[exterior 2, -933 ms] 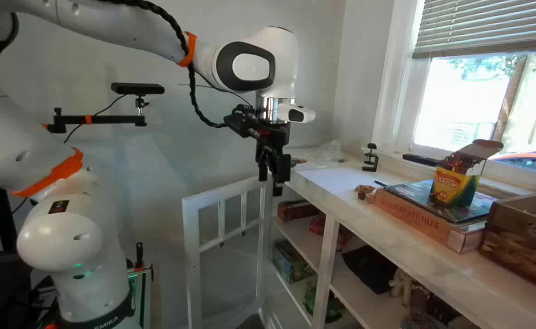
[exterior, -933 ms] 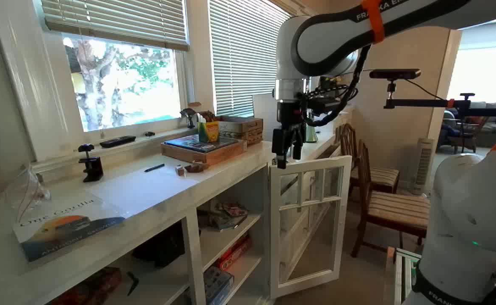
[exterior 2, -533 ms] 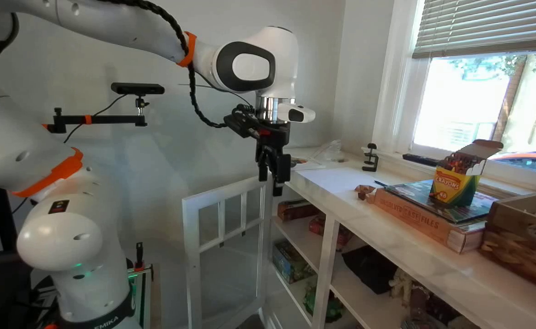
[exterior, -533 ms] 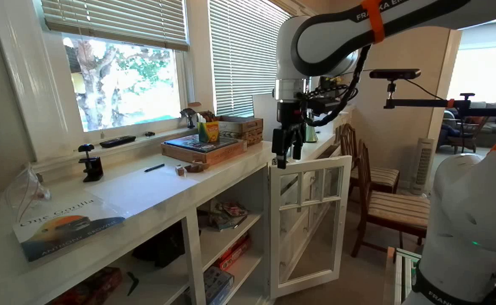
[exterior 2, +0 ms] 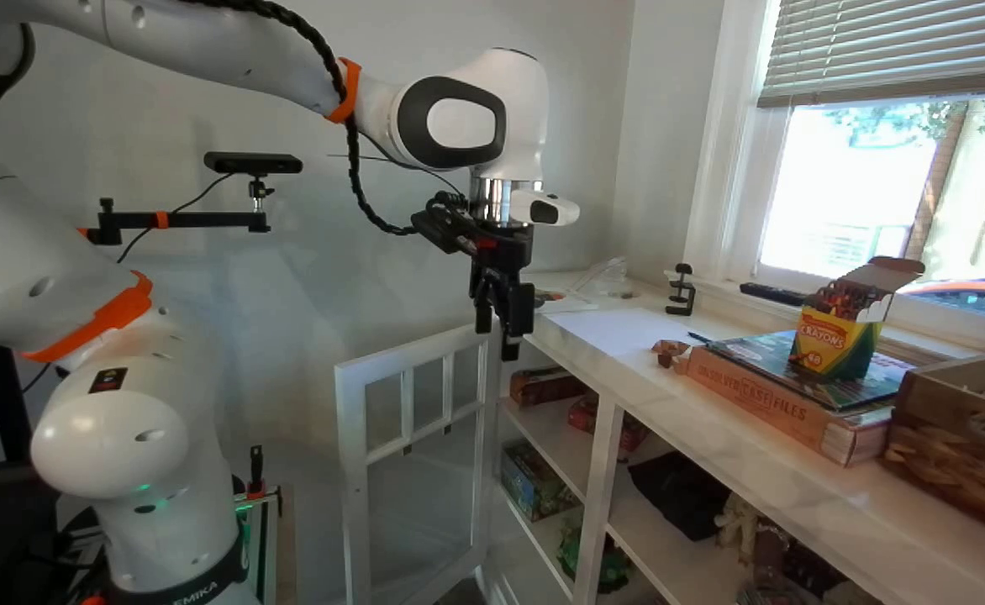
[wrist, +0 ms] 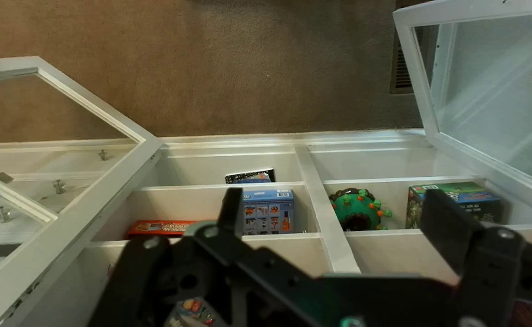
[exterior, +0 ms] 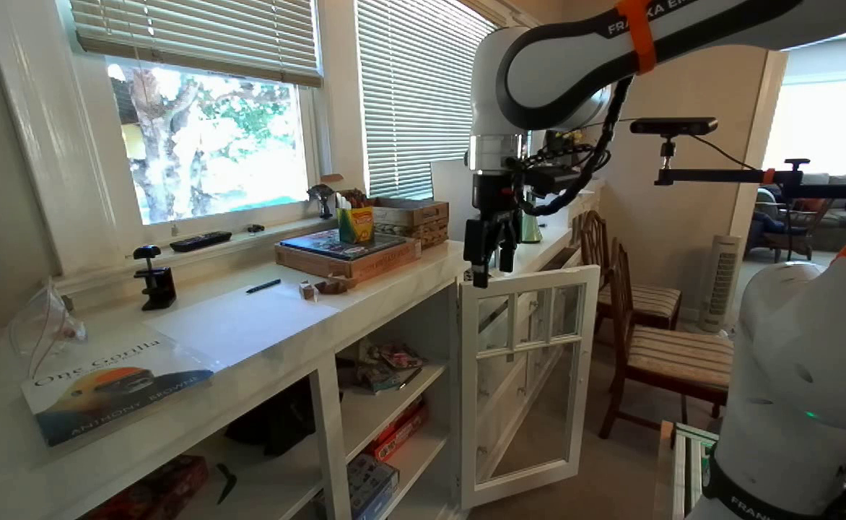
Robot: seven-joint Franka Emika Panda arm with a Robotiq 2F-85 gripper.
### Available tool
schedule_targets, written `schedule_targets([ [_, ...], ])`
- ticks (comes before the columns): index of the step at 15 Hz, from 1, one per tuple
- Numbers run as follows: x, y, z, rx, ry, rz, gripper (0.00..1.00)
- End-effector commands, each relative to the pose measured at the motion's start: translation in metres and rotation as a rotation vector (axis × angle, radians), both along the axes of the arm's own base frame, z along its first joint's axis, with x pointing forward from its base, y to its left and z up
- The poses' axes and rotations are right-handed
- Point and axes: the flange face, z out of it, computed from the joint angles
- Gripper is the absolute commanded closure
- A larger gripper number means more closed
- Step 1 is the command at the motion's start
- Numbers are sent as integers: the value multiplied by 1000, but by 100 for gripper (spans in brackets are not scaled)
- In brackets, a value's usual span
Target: Put the dark brown wooden block on the light brown wooden block on the left
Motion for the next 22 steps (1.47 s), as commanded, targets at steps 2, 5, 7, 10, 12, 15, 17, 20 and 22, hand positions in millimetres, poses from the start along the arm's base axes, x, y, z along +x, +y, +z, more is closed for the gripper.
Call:
schedule_targets([
  [2, 0, 0, 1, 0, 1, 0, 0],
  [5, 0, 0, 1, 0, 1, 0, 0],
  [7, 0, 0, 1, 0, 1, 0, 0],
  [10, 0, 0, 1, 0, 1, 0, 0],
  [12, 0, 0, 1, 0, 1, 0, 0],
  [15, 0, 0, 1, 0, 1, 0, 0],
  [17, 0, 0, 1, 0, 1, 0, 0],
  [20, 15, 4, -5, 7, 65, -187, 0],
  [22, 26, 5, -4, 17, 77, -271, 0],
])
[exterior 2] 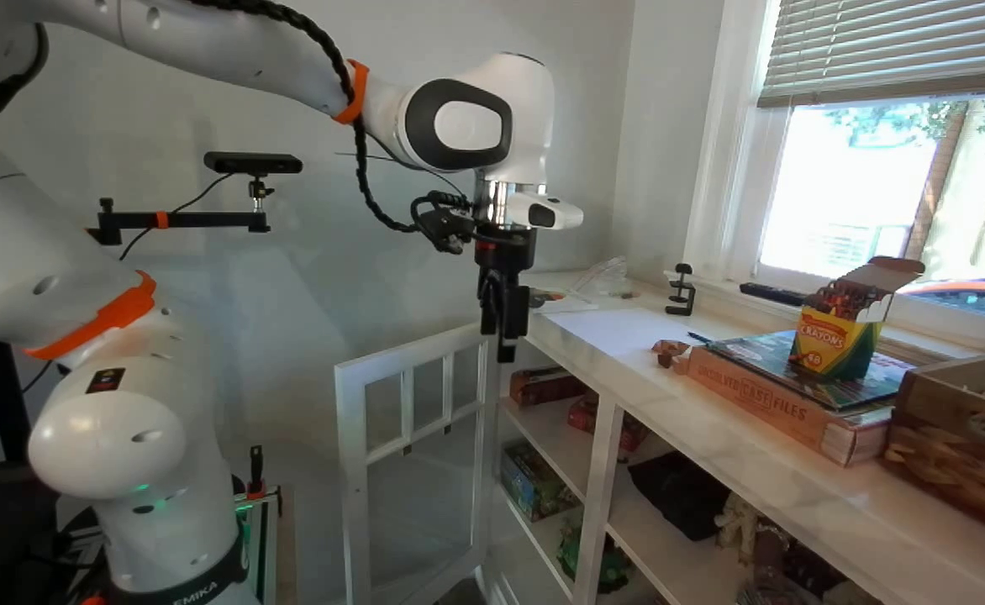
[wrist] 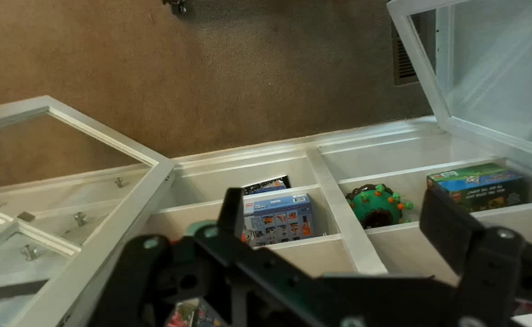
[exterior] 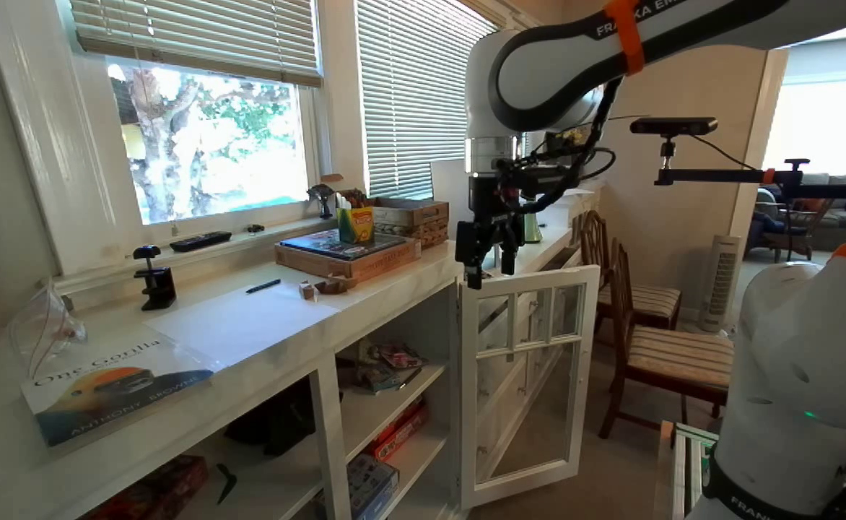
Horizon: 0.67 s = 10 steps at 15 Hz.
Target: Put the dark brown wooden block on the light brown wooden block on the left
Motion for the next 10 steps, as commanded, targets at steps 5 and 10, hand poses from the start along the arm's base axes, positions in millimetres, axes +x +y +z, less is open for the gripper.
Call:
schedule_targets([
  [5, 52, 6, 23, 27, -82, -103, 0],
  [10, 58, 7, 37, 24, -149, -75, 0],
])
